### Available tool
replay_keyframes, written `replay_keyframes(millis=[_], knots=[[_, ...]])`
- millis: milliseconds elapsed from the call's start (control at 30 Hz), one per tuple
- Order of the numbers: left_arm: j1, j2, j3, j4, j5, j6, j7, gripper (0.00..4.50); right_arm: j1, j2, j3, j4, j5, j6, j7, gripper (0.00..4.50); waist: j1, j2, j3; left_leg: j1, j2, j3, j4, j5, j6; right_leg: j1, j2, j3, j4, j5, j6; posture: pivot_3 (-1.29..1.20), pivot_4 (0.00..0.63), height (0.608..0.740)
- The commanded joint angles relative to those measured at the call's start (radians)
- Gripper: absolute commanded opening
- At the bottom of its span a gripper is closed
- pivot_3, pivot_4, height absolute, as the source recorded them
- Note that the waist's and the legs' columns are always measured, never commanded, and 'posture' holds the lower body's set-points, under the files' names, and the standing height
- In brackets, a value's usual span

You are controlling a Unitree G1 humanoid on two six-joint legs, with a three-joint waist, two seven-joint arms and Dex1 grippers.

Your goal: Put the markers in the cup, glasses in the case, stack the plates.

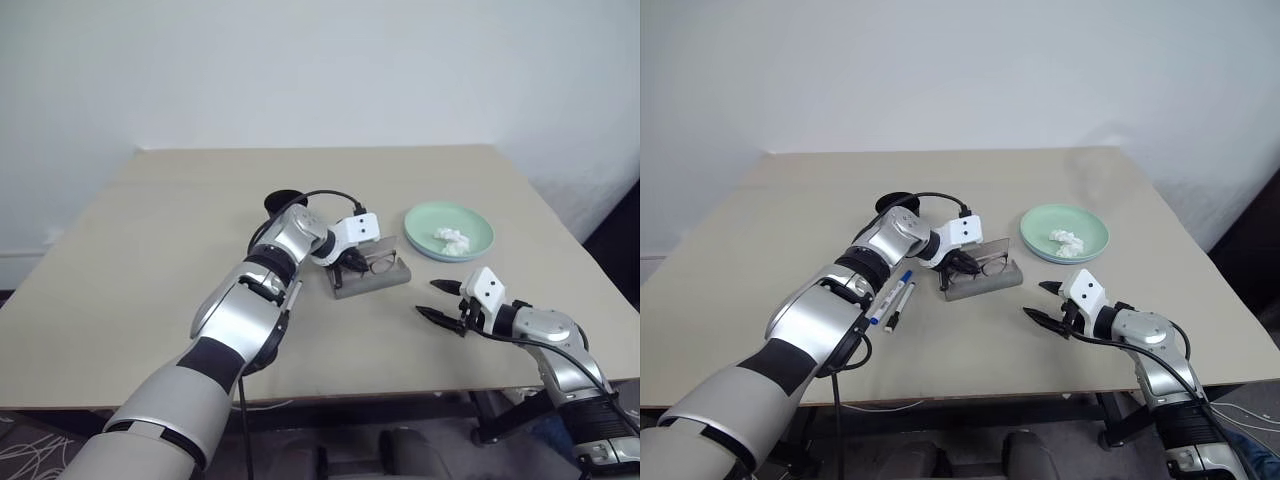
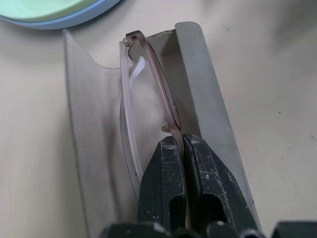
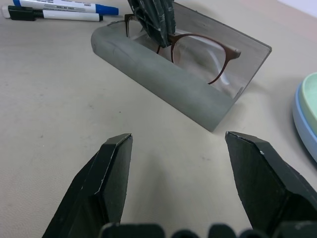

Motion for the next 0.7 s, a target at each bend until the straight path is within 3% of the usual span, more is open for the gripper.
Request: replay_keyframes(millis=[33,533,700], knots=[[-0.011,-0.009,0.025,0.005,0.0,0.019,-0.06,0.02,-0.017,-0.001,-0.02,-0.025,0.008,-0.021,-0.011,3.26,0.0,0.0,0.0,0.0,0.0,0.0,0.0,0.0,0.0,0.0,0.0,0.0,0.0,0.0,0.0,0.0,0.0,0.733],[0.025,0.0,0.075,-0.036,-0.031,0.106,-0.343,0.02,-0.025,0.0,-0.019,-0.013,0.014,-0.036,-0.009,3.26,0.0,-0.001,-0.001,0.0,0.0,0.0,0.0,0.0,0.001,0.0,0.0,0.0,0.0,0.0,0.0,0.0,0.0,0.733],[0.044,0.009,0.057,-0.05,0.001,0.068,-0.292,0.02,-0.03,0.003,-0.015,-0.008,0.012,-0.04,-0.006,3.26,0.0,-0.001,-0.001,0.0,0.0,0.0,0.0,0.0,0.001,0.0,0.0,0.0,0.0,0.0,0.0,0.0,0.0,0.733]])
